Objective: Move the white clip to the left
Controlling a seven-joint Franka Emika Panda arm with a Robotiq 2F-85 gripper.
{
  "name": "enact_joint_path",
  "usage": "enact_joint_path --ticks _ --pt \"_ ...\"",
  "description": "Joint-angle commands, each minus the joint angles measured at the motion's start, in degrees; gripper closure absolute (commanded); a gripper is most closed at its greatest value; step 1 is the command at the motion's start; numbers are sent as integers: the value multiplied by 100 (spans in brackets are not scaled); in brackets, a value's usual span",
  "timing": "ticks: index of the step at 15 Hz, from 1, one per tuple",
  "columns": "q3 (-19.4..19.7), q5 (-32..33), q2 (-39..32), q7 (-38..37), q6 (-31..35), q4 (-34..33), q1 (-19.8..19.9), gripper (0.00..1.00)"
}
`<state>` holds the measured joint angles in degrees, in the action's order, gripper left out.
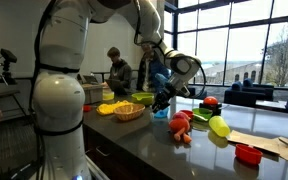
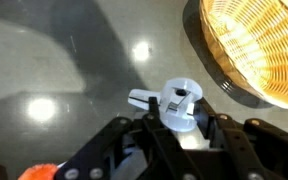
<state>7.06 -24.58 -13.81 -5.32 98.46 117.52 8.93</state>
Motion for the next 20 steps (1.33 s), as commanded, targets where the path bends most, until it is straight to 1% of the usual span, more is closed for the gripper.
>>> enact_joint_path --ticks 1,4,7,20 --pt "-12 -150 -262 1128 -801 -403 273 84" --pt "-31 -93 -446 1657 -1378 -680 373 84" --pt "-40 -26 -604 1845 -1762 -914 378 84" --pt "-170 64 -907 1542 -1806 -1275 170 84"
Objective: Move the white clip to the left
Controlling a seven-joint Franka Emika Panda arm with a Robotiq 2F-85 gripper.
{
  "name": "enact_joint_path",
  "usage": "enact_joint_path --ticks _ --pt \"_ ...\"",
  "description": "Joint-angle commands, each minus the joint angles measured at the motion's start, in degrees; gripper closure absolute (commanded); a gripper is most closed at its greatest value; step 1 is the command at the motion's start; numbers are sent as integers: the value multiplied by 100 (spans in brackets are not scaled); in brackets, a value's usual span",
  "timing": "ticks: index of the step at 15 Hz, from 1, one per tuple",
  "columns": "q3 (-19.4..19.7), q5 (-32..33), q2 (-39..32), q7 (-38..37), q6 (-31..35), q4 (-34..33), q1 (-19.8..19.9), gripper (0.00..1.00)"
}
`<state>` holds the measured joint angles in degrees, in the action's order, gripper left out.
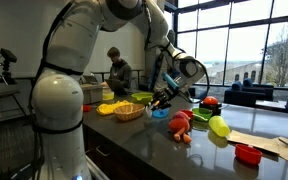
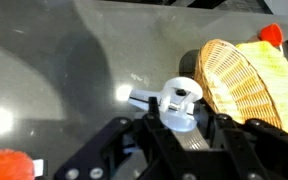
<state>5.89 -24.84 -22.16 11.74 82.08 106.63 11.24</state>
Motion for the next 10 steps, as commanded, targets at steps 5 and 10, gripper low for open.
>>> enact_joint_path --ticks 5,10 --pt "-155 200 -131 -351 -189 -342 -247 84" --pt "-182 328 -228 -537 -257 -561 -355 84"
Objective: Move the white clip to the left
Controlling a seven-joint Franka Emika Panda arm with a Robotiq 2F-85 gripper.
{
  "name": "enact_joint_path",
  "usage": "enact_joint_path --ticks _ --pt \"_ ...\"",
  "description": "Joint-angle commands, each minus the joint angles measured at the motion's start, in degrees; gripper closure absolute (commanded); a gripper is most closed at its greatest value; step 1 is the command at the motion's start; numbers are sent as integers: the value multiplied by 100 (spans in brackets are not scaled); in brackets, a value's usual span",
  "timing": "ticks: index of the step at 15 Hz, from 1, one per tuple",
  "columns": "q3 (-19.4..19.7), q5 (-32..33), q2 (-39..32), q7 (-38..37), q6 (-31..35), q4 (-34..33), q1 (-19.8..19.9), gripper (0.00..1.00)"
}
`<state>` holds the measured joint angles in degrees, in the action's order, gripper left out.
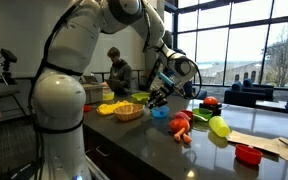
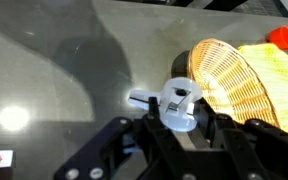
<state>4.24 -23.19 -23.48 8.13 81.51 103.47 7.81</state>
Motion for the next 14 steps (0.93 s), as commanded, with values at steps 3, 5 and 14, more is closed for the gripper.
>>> enact_joint_path --ticks 3,5,14 --pt "8 304 -148 -259 -235 -319 -18 84" --pt "2 381 -170 -376 -193 -297 -50 84" --pt "25 625 -376 -1030 -196 -266 -155 84"
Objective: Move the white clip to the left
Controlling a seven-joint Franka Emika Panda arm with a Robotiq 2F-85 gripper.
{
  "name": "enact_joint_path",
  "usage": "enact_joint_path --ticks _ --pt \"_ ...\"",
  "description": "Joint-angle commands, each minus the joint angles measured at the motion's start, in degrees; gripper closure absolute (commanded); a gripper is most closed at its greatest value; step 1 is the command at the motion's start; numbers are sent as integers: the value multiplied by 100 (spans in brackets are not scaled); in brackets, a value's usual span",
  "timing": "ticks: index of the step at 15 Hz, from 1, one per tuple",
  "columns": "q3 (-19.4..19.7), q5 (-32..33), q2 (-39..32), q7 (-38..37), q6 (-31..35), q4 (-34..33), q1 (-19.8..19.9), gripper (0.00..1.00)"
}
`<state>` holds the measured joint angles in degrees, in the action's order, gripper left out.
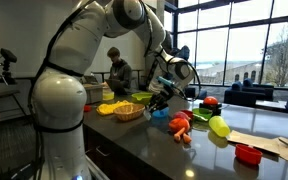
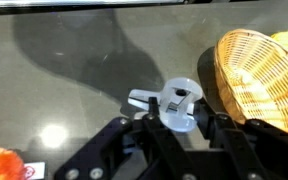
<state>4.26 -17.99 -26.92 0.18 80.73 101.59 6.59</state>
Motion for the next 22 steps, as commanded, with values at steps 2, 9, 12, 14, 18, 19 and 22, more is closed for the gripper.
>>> enact_joint_path --ticks 2,9,12,14,18,19,22 --pt "27 133 -55 -312 -124 -81 -36 34" --pt "26 180 -70 -573 -131 -84 -79 2" --pt "39 228 -43 -663 -108 -69 -106 0" --pt "57 271 9 -748 -71 -41 -119 0" --pt "194 444 260 -1227 274 195 -187 0" --pt "246 561 431 -1466 513 361 -252 0" --pt "358 915 938 -2026 939 749 -346 0"
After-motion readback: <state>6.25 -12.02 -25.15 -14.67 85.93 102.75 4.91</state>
